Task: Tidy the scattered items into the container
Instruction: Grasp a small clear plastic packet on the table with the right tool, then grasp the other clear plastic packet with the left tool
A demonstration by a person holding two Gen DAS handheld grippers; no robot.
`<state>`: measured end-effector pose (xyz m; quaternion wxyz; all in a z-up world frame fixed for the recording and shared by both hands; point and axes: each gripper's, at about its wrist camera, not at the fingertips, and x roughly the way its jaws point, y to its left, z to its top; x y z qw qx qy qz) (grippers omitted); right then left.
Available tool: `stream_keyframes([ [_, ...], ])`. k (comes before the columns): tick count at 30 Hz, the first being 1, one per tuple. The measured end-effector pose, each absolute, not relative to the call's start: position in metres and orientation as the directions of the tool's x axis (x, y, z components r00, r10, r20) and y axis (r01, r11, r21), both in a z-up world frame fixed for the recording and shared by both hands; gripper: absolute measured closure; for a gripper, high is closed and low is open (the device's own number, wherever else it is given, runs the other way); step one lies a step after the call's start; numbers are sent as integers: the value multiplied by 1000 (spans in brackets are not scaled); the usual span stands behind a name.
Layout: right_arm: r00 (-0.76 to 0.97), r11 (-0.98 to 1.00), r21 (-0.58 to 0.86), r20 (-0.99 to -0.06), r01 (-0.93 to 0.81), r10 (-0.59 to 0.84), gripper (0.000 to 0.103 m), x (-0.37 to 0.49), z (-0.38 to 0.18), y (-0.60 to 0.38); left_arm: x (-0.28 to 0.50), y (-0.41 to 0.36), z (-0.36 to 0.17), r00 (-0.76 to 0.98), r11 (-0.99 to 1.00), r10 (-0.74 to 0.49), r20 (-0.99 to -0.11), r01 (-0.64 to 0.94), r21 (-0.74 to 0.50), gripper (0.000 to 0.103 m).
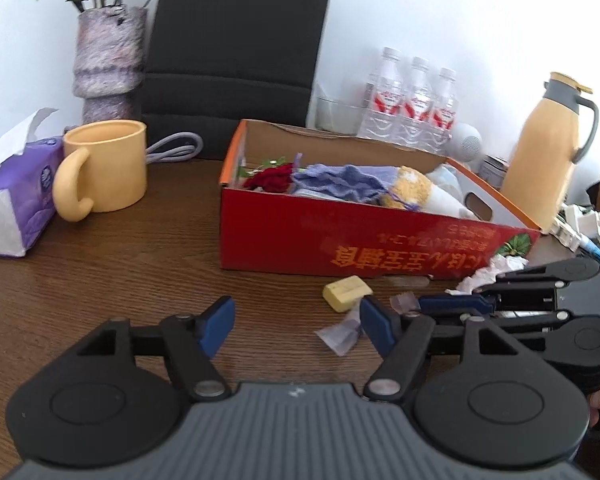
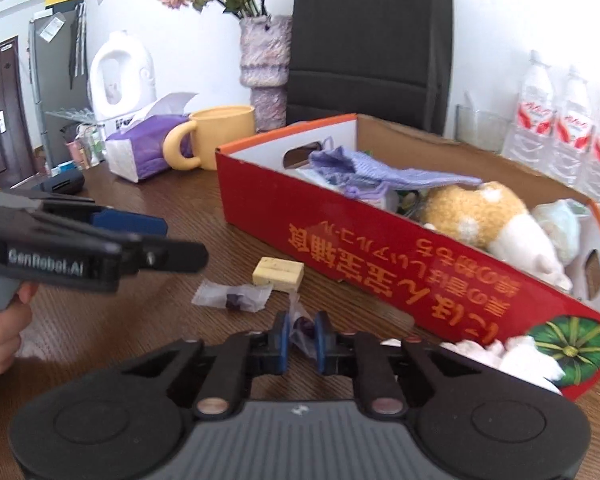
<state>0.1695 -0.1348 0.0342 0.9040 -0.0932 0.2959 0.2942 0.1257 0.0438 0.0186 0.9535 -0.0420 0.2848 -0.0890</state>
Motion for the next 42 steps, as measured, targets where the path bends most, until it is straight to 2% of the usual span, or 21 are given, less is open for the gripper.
stream_keyframes([
  [3, 698, 844, 50, -537, -534, 474, 95, 152, 44, -159, 128, 26, 15, 809, 975, -217, -546, 210, -76, 26],
  [6, 722, 854, 75, -500, -515, 478, 95, 140, 51, -173, 140, 18, 7, 754, 957, -277, -595, 271, -102, 48],
  [11, 726, 845, 95, -466, -527, 506, 95, 133, 57, -179, 148, 10, 1, 755, 960, -256, -604, 271, -67, 53],
  [13, 733, 850, 86, -466, -520, 496, 95, 132, 58, -181, 149, 8, 2, 758, 962, -246, -605, 268, -56, 65],
  [15, 741, 859, 99, -464, -502, 486, 95, 132, 59, -186, 149, 8, 2, 753, 959, -260, -605, 276, -69, 67],
  [17, 747, 865, 116, -458, -488, 483, 95, 132, 60, -191, 149, 9, 5, 745, 956, -280, -606, 276, -103, 62],
  [18, 750, 867, 118, -456, -484, 480, 95, 131, 60, -192, 149, 8, 6, 743, 955, -283, -606, 273, -112, 57],
  [20, 749, 866, 115, -455, -487, 482, 95, 130, 60, -191, 150, 5, 9, 750, 962, -261, -608, 252, -103, 45],
  [21, 748, 865, 112, -456, -490, 482, 95, 130, 59, -190, 151, 3, 10, 755, 967, -245, -609, 238, -94, 32],
  [22, 745, 862, 109, -458, -495, 485, 95, 129, 59, -188, 152, 0, 12, 760, 970, -231, -607, 226, -87, 26],
  [23, 742, 860, 107, -461, -498, 487, 95, 129, 58, -187, 153, -2, 13, 765, 974, -219, -606, 212, -84, 25],
  [25, 739, 859, 102, -466, -501, 486, 95, 129, 57, -185, 157, -7, 12, 765, 979, -198, -613, 182, -89, 15],
  [27, 738, 858, 104, -467, -502, 488, 95, 127, 56, -184, 161, -13, 9, 757, 985, -168, -632, 150, -82, 15],
  [29, 745, 863, 96, -464, -496, 480, 95, 126, 56, -184, 161, -20, 6, 756, 985, -164, -634, 163, -60, 33],
  [31, 749, 865, 105, -457, -491, 480, 95, 126, 57, -188, 157, -25, 4, 768, 983, -155, -621, 183, -19, 66],
  [32, 750, 866, 108, -455, -489, 480, 95, 125, 58, -189, 156, -26, 3, 771, 982, -159, -617, 191, -15, 70],
  [33, 751, 866, 107, -454, -488, 479, 95, 125, 58, -190, 156, -25, 3, 772, 981, -163, -614, 191, -21, 80],
  [39, 752, 869, 108, -457, -483, 475, 95, 123, 58, -192, 150, -27, 2, 775, 978, -179, -606, 208, -23, 101],
  [42, 753, 871, 113, -458, -478, 473, 95, 123, 58, -193, 140, -31, 4, 779, 974, -182, -599, 226, -2, 102],
])
